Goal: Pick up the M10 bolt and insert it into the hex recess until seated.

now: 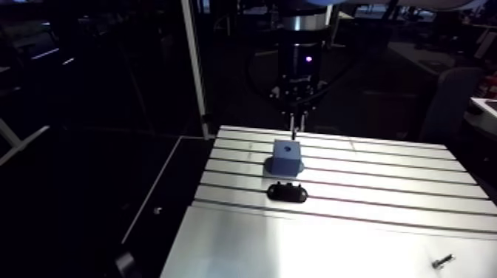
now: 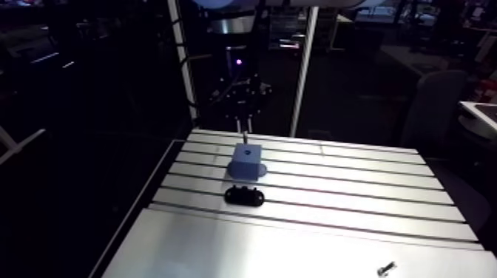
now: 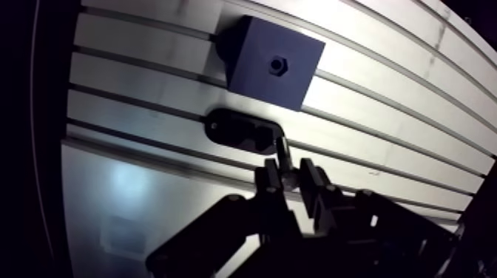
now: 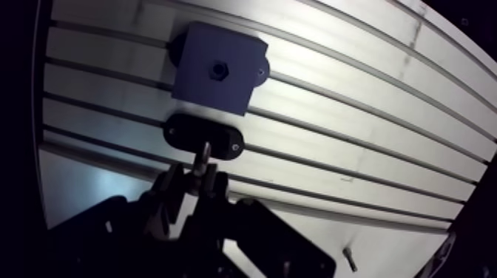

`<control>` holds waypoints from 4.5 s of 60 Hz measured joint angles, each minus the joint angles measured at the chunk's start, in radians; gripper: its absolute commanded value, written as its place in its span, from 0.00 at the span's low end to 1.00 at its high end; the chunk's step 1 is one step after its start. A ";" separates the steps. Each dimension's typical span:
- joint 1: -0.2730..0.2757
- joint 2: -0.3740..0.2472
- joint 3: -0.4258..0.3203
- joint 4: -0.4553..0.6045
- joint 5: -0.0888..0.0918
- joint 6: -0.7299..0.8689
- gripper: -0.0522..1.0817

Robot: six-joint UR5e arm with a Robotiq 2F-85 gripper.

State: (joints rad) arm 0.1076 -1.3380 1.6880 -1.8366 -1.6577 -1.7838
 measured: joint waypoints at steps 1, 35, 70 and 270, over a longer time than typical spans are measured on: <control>0.000 0.004 -0.006 0.007 0.000 -0.003 0.74; -0.026 0.133 -0.150 0.095 -0.006 -0.172 0.74; -0.022 0.191 -0.185 0.131 0.004 -0.202 0.74; -0.009 0.271 -0.204 0.099 0.013 -0.188 0.75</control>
State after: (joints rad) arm 0.0982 -1.0668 1.4844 -1.7372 -1.6449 -1.9720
